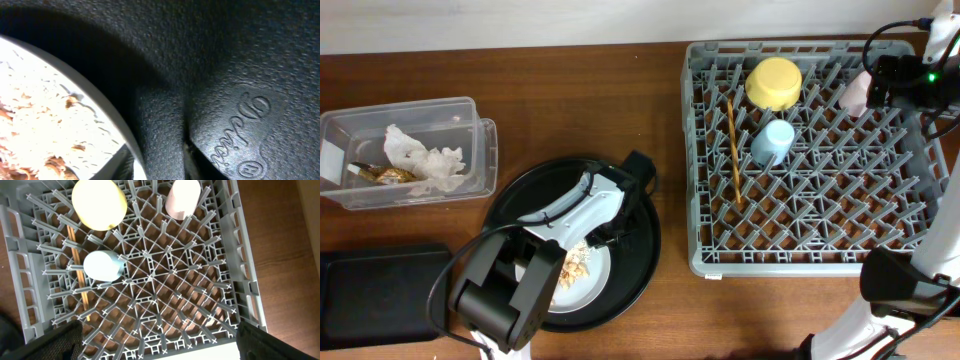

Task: Sort waste into correct bins and load items into the dishwasher rack
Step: 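Grasp the white plate's rim with the left gripper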

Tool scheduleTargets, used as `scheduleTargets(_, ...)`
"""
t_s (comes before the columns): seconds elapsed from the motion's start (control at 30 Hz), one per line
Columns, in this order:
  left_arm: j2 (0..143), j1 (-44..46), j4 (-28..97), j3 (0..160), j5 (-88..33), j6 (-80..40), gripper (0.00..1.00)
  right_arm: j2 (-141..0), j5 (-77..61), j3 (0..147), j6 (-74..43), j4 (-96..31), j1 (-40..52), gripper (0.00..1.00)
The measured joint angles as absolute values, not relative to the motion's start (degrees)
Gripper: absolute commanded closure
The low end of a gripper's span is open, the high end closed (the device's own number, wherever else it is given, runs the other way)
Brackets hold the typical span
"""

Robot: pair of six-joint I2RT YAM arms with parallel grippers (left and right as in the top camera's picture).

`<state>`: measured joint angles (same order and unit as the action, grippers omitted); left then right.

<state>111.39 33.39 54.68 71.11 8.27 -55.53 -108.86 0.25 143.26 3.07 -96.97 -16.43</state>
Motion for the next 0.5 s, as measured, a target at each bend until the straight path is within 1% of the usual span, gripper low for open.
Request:
scheduleTargets(0.07,111.44,33.43,55.05,71.13,8.40,-55.55,0.81,-108.86,0.25,143.26,3.05,-96.97,-16.43,0.02)
scheduleTargets(0.1,111.50,33.43,55.55,71.13,8.47,-55.57,0.88,-108.86,0.25,143.26,3.03,-96.97,-16.43,0.02)
scheduleTargets(0.13,111.57,33.43,55.94,71.13,8.47,-55.53,0.92,-108.86,0.25,143.26,3.05,-96.97,-16.43,0.02)
scheduleTargets(0.2,111.90,33.43,57.04,71.11,8.64,-55.72,0.99,-108.86,0.25,143.26,3.03,-96.97,-16.43,0.02)
scheduleTargets(0.4,112.09,33.74,62.00,71.24,10.35,-56.16,0.99,-108.88,0.25,143.26,3.03,-96.97,-16.43,0.02)
scheduleTargets(0.5,112.42,33.74,66.92,72.25,11.77,-56.16,0.99,-108.88,0.25,143.26,3.03,-96.97,-16.43,0.02)
